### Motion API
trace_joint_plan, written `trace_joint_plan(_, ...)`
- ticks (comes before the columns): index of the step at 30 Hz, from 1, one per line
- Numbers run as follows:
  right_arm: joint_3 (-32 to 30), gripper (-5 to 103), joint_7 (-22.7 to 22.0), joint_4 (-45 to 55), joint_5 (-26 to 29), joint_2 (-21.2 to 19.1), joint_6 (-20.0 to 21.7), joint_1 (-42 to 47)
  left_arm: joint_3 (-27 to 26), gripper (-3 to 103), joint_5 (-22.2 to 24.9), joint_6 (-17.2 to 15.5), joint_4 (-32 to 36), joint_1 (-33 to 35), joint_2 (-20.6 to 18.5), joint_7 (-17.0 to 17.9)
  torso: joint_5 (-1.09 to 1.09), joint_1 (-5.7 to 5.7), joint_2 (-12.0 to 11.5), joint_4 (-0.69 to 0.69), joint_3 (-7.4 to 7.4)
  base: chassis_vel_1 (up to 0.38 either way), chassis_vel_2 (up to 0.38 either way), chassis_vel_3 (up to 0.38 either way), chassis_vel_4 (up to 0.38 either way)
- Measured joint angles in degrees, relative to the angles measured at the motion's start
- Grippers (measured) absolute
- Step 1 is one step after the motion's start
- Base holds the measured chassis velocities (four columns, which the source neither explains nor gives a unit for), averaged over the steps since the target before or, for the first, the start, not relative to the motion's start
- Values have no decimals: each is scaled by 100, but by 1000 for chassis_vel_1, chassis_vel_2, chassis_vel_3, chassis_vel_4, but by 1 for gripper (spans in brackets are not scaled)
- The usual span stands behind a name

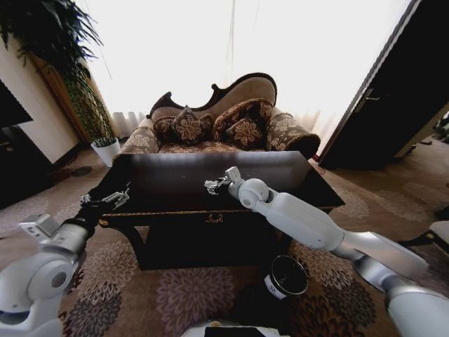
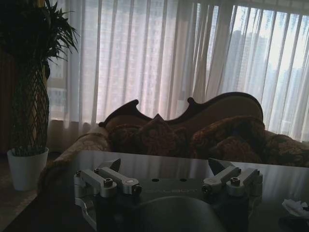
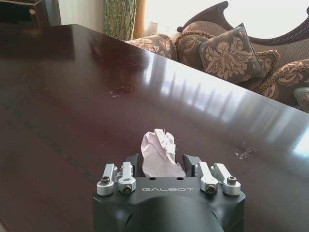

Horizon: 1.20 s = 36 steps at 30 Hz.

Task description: Move to the front of the table and place the trash on the table into the trash bin.

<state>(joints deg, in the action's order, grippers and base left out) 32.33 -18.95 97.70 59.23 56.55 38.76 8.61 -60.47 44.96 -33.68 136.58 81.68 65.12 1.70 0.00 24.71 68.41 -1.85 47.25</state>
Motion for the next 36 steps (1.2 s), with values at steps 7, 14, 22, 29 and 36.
trace_joint_plan(7,7,33,13,40,-3,-17,-7,-1,-10,100,3,2,9,10,0,0,0,0,0,0,0,0,0,0,0)
trace_joint_plan(14,-6,6,24,116,9,-92,-45,-16,-4,100,3,4,16,11,0,1,0,0,0,0,0,0,0,0,0)
trace_joint_plan(22,-28,0,25,204,22,-130,-66,7,-12,100,3,8,29,25,-2,1,0,0,0,0,0,0,0,0,0)
trace_joint_plan(29,-136,0,-23,463,142,-248,-165,-16,-50,100,14,16,40,47,-18,1,0,0,0,1,0,0,0,0,0)
trace_joint_plan(36,-624,0,-68,1060,315,-679,-199,200,31,100,15,21,-6,-2,-20,2,-1,0,0,1,0,0,0,0,0)
